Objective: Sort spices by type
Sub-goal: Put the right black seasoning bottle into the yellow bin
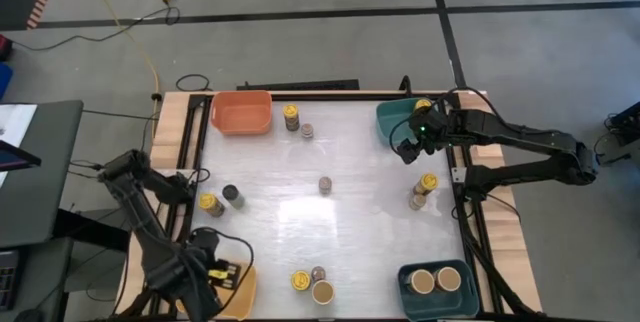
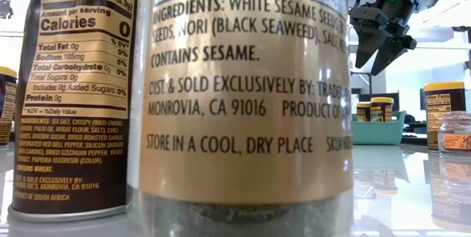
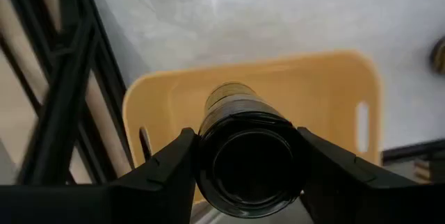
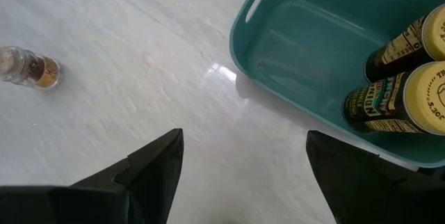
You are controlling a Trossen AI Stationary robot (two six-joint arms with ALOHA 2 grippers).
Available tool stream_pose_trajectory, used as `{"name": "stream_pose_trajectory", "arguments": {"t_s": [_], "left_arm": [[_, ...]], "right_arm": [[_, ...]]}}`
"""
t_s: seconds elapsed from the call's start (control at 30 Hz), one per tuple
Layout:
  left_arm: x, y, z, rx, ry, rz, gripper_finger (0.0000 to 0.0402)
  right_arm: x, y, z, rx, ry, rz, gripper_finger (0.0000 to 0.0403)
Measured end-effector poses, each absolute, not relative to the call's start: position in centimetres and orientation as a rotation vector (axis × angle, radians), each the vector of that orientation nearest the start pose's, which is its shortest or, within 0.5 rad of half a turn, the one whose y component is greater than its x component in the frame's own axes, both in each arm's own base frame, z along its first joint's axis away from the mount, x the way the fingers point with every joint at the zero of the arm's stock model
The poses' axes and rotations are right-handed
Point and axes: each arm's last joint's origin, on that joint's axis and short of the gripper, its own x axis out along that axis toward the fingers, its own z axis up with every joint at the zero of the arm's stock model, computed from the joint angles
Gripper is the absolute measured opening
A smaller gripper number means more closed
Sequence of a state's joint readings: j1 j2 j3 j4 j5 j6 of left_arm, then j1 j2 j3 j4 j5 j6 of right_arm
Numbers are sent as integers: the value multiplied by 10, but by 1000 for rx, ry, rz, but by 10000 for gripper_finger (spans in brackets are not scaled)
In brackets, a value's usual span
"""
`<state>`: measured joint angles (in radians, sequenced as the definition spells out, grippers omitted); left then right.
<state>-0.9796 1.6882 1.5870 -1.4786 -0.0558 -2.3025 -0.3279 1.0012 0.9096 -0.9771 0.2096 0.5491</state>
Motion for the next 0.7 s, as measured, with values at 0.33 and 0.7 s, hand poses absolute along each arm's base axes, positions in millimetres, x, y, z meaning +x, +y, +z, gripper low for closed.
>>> {"name": "stream_pose_trajectory", "arguments": {"t_s": [0.33, 0.7], "left_arm": [[152, -260, 247, -972, 1302, 981, 205], [148, -263, 242, -971, 1310, 968, 207]], "right_arm": [[162, -62, 279, 556, 913, -775, 331], [164, -62, 280, 578, 884, -784, 331]]}}
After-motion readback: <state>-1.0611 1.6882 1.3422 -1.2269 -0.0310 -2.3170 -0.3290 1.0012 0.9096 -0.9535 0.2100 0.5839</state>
